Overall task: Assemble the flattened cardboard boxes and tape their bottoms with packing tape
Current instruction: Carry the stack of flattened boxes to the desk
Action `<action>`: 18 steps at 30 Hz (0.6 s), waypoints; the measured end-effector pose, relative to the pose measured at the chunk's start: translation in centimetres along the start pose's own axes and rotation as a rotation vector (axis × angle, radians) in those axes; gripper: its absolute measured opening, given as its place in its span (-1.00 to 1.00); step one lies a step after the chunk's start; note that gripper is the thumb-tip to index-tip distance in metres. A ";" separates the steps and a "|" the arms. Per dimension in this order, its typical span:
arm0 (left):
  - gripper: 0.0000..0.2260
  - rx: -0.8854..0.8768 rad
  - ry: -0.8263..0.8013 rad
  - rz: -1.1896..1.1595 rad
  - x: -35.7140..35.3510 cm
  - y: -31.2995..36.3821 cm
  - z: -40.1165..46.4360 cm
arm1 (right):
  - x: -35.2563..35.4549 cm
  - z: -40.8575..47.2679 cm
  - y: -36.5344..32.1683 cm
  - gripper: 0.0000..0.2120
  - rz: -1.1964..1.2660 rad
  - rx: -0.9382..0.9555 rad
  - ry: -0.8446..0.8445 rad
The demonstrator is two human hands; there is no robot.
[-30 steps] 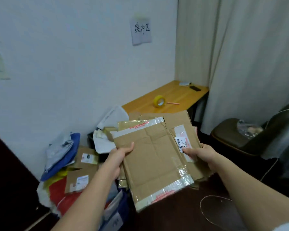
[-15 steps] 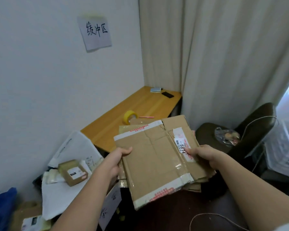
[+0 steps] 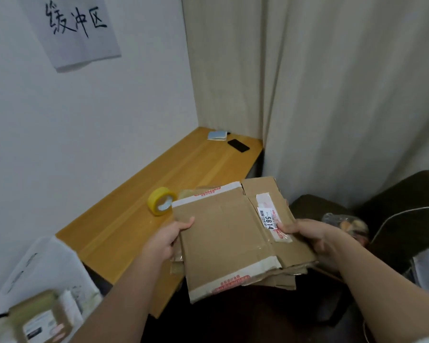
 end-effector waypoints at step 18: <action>-0.59 -0.024 0.141 0.066 -3.9 14.2 32.3 | 5.6 20.6 -30.0 -0.49 -0.033 0.025 -0.041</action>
Point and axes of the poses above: each hand's wrist, its own z-axis towards the middle knuckle, its own x-axis out of the back of the hand, y = z × x, the point moved 6 cm from there along z, towards the middle knuckle, and after that the axes turned 12 degrees about -x, right-handed, at the moved point
